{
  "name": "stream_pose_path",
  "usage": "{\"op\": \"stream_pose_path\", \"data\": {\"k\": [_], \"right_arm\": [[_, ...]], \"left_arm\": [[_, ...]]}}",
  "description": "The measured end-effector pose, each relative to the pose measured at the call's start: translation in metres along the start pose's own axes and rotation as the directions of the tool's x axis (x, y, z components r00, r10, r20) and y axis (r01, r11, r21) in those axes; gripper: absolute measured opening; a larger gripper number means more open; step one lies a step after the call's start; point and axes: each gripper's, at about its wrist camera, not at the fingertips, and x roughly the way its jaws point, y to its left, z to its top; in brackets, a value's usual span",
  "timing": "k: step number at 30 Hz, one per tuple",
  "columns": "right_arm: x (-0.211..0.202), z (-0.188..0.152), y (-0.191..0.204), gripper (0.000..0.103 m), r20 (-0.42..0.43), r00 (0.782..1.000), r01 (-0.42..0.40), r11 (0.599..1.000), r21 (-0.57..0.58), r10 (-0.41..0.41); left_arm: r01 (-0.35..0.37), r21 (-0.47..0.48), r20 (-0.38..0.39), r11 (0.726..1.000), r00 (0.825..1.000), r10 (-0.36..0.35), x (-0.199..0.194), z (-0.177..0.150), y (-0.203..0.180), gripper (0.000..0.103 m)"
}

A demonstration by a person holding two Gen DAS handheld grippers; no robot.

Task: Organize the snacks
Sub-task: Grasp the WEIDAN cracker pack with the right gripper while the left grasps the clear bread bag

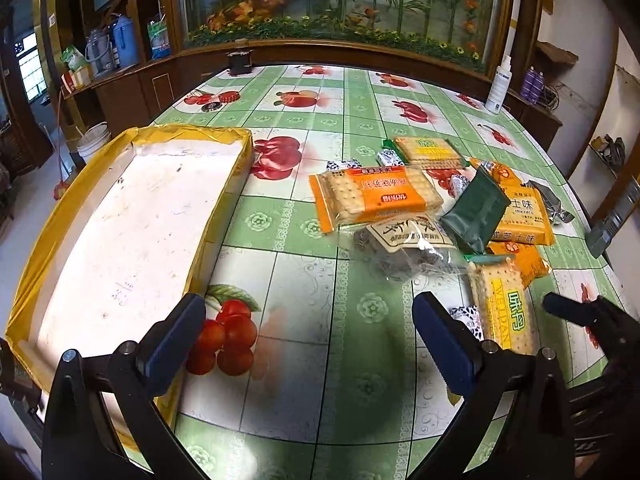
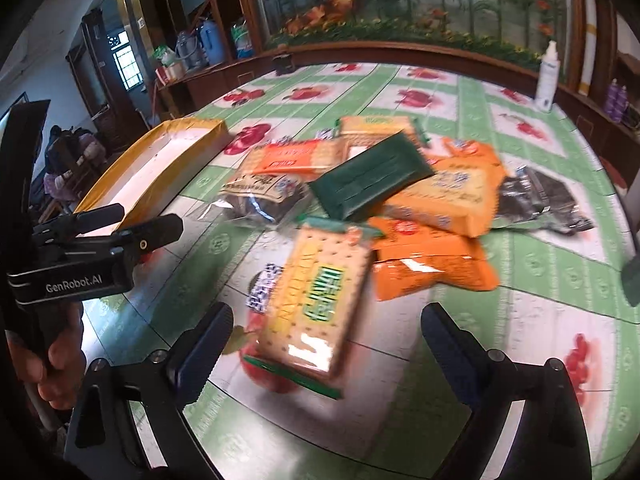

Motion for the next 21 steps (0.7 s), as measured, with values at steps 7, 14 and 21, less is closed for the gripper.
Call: {"op": "stream_pose_path", "data": {"k": [7,14,21], "right_arm": [[0.020,-0.004,0.001,0.048,-0.054,0.997,0.062,0.998,-0.016,-0.063],[0.000,-0.012,-0.028,0.048,-0.037,0.999,0.035,0.998,0.049,-0.033],[-0.009,-0.016,-0.040,0.048,-0.020,1.000,0.007,0.996,0.085,-0.005]], "left_arm": [[0.080,0.069,-0.035,0.994,0.996,-0.078,0.014,0.011,-0.034,0.103],[0.104,0.074,-0.077,0.992,0.992,-0.098,0.042,0.026,-0.062,0.103],[0.063,-0.018,-0.149,0.998,0.987,-0.065,0.076,0.030,-0.058,0.088]]}}
